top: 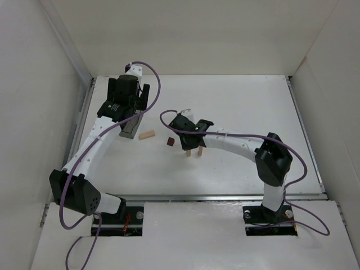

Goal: Build the wood block tower

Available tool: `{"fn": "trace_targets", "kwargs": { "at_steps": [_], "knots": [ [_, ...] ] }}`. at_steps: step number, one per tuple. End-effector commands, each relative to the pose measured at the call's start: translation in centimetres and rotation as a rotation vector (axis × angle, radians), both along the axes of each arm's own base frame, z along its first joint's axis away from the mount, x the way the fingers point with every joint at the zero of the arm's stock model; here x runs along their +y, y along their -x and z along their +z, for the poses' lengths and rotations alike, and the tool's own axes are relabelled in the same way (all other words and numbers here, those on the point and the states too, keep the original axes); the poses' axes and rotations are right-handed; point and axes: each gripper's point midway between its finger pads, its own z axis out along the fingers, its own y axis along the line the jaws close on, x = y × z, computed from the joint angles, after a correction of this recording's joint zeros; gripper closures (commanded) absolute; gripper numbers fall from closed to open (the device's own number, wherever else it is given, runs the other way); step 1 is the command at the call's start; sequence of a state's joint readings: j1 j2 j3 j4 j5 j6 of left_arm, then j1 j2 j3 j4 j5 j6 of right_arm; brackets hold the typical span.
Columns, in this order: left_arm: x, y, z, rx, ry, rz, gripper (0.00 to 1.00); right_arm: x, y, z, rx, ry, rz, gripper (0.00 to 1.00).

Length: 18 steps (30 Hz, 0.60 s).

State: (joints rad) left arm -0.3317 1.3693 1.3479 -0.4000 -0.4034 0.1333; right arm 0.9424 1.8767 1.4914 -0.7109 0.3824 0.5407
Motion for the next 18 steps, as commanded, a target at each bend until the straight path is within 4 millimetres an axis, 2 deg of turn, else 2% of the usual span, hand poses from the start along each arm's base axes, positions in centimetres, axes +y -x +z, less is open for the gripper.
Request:
{"fn": "trace_targets", "kwargs": {
  "at_steps": [1, 3, 6, 18],
  "knots": [
    [0.4, 0.5, 1.6, -0.055, 0.015, 0.007, 0.0, -2.5, -0.8, 0.5, -0.022, 0.035, -0.153, 1.0],
    [0.4, 0.5, 1.6, -0.055, 0.015, 0.007, 0.0, -3.0, -0.6, 1.5, -0.035, 0.013, -0.184, 1.0],
    [0.3, 0.3, 1.3, -0.046, 0.012, 0.007, 0.0, -4.0, -0.9, 1.5, -0.036, 0.005, -0.214, 1.0],
    [0.2, 0.3, 1.2, -0.045, 0.016, -0.001, 0.0, -2.8, -0.7, 1.1, -0.003, -0.034, -0.181, 1.0]
  ]
}}
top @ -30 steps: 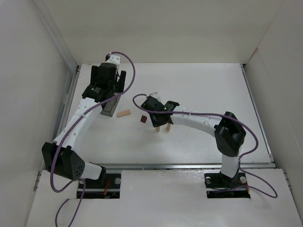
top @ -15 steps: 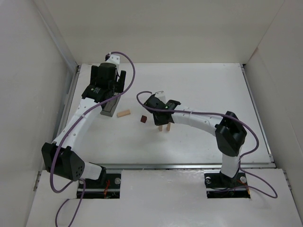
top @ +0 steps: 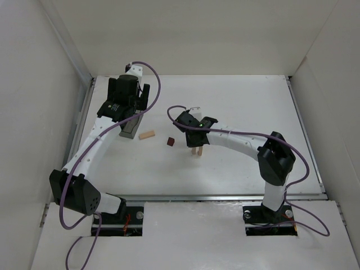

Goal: Build the wood block tower

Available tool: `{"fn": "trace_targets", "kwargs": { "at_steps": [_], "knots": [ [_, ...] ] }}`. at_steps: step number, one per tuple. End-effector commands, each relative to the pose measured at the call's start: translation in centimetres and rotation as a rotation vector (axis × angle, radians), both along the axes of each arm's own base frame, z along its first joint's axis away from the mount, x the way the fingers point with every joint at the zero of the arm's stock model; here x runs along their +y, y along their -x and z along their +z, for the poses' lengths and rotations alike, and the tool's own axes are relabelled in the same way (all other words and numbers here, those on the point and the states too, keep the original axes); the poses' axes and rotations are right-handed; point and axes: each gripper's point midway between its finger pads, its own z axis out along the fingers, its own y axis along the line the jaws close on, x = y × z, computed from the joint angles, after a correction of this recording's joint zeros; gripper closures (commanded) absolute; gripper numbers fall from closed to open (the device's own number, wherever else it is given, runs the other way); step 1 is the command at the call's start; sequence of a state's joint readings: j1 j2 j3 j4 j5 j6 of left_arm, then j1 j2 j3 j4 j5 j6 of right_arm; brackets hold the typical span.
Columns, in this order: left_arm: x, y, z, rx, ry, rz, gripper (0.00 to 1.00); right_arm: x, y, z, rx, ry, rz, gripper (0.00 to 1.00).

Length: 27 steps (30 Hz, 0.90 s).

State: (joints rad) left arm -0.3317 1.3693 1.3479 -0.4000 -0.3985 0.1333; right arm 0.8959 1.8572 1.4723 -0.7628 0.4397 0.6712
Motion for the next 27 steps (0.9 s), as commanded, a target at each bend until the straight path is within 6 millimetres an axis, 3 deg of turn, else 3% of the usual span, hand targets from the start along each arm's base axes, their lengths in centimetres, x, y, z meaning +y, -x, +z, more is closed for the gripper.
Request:
{"fn": "trace_targets", "kwargs": {
  "at_steps": [1, 18, 22, 27],
  "knots": [
    [0.3, 0.3, 1.3, -0.046, 0.014, 0.003, 0.0, 0.4, 0.4, 1.1, -0.003, -0.047, 0.003, 1.0],
    [0.3, 0.5, 0.7, -0.028, 0.008, 0.003, 0.0, 1.3, 0.2, 0.6, 0.025, -0.083, 0.015, 1.0],
    [0.2, 0.3, 0.8, -0.03, 0.009, 0.003, 0.0, 0.7, 0.5, -0.3, 0.052, -0.048, -0.009, 1.0],
    [0.2, 0.1, 0.5, -0.021, 0.006, 0.003, 0.0, 0.8, 0.3, 0.3, 0.038, -0.072, -0.053, 1.0]
  ]
}}
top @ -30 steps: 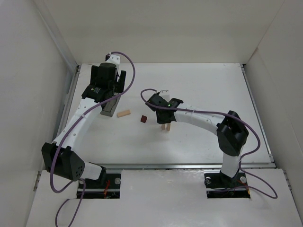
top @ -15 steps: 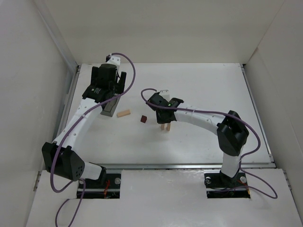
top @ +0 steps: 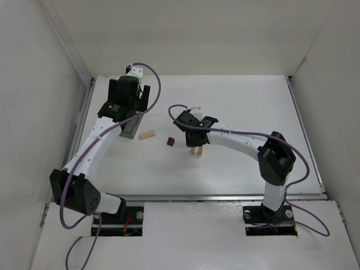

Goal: Build the wood block tower

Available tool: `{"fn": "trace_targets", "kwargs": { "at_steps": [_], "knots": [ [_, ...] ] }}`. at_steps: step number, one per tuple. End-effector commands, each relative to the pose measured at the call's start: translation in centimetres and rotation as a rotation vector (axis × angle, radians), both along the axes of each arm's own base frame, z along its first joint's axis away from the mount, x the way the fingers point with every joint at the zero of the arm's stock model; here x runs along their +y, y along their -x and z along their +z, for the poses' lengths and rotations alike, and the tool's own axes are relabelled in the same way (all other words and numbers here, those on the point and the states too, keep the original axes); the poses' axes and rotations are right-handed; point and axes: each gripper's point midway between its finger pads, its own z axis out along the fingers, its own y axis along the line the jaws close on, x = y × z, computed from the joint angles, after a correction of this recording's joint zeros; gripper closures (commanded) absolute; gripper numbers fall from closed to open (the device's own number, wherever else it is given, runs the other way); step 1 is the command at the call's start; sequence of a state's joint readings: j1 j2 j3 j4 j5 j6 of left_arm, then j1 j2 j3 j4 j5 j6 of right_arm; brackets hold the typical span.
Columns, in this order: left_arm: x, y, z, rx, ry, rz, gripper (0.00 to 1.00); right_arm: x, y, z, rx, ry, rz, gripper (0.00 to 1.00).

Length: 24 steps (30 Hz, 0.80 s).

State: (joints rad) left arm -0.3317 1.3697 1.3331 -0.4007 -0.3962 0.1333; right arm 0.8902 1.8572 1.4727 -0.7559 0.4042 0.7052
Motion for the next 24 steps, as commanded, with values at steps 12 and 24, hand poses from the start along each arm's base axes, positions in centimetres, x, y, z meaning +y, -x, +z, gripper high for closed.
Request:
{"fn": "trace_targets", "kwargs": {
  "at_steps": [12, 24],
  "knots": [
    [-0.4, -0.1, 1.0, -0.033, 0.032, -0.015, 0.0, 0.7, 1.7, -0.6, 0.058, -0.01, -0.033, 1.0],
    [-0.4, -0.1, 1.0, -0.033, 0.032, -0.015, 0.0, 0.2, 2.1, -0.7, 0.06, 0.016, -0.051, 1.0]
  ]
}}
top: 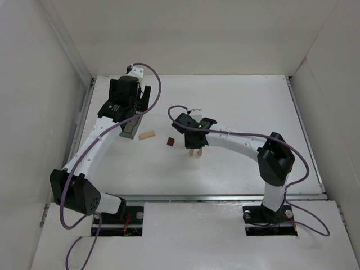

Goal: Build the wood block tower

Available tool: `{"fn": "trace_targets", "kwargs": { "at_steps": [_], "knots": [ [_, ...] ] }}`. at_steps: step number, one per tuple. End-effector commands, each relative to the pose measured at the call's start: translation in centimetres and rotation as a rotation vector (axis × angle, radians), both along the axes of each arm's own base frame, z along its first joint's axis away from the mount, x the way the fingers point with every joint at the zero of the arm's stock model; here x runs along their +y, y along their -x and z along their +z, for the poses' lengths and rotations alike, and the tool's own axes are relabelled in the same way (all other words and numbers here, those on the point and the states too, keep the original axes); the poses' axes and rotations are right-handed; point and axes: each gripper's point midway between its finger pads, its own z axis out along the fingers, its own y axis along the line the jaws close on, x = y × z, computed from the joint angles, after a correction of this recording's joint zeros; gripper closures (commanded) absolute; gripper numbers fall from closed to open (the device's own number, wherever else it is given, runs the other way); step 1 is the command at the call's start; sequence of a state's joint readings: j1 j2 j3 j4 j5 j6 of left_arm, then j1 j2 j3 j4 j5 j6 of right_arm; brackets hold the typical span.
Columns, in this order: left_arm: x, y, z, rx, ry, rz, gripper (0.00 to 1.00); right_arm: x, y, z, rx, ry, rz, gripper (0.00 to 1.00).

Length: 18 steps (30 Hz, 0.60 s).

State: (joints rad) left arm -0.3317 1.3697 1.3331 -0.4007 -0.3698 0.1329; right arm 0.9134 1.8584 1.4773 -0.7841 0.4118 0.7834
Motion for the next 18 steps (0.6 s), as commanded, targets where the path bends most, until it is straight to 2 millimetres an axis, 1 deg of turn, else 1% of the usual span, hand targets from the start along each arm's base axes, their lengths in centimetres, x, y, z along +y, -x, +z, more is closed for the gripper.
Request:
{"fn": "trace_targets", "kwargs": {
  "at_steps": [1, 3, 4, 6, 7, 8, 10, 12, 13, 16, 18],
  "knots": [
    [0.1, -0.03, 1.14, -0.037, 0.019, 0.007, 0.0, -0.28, 1.18, -0.66, 0.047, 0.033, -0.005, 1.0],
    [0.13, 0.05, 0.74, -0.029, 0.016, 0.007, 0.0, -0.11, 1.32, -0.4, 0.04, 0.038, 0.001, 1.0],
    [0.13, 0.05, 0.74, -0.029, 0.016, 0.007, 0.0, -0.12, 1.33, -0.74, 0.046, 0.046, 0.001, 1.0],
    [0.13, 0.05, 0.74, -0.029, 0.016, 0.007, 0.0, 0.08, 1.19, -0.47, 0.04, 0.039, 0.001, 0.97],
    [0.13, 0.05, 0.74, -0.029, 0.016, 0.007, 0.0, 0.06, 1.2, -0.82, 0.046, 0.046, 0.001, 0.95],
    [0.13, 0.05, 0.74, -0.029, 0.016, 0.007, 0.0, 0.06, 1.2, -0.82, 0.046, 0.046, 0.001, 0.91],
    [-0.03, 0.05, 0.71, -0.027, 0.02, -0.001, 0.0, -0.12, 1.33, -0.87, 0.051, 0.053, 0.001, 0.85],
    [-0.03, 0.05, 0.71, -0.027, 0.02, -0.001, 0.0, -0.12, 1.33, -0.87, 0.051, 0.053, 0.001, 0.77],
    [-0.03, 0.05, 0.71, -0.027, 0.02, -0.001, 0.0, -0.02, 1.06, -0.56, 0.039, 0.051, -0.002, 0.77],
    [-0.03, 0.05, 0.71, -0.027, 0.02, -0.001, 0.0, -0.02, 1.06, -0.56, 0.039, 0.051, -0.002, 0.72],
    [-0.03, 0.05, 0.71, -0.027, 0.02, -0.001, 0.0, -0.04, 1.07, -0.91, 0.044, 0.058, -0.002, 0.7]
  ]
}}
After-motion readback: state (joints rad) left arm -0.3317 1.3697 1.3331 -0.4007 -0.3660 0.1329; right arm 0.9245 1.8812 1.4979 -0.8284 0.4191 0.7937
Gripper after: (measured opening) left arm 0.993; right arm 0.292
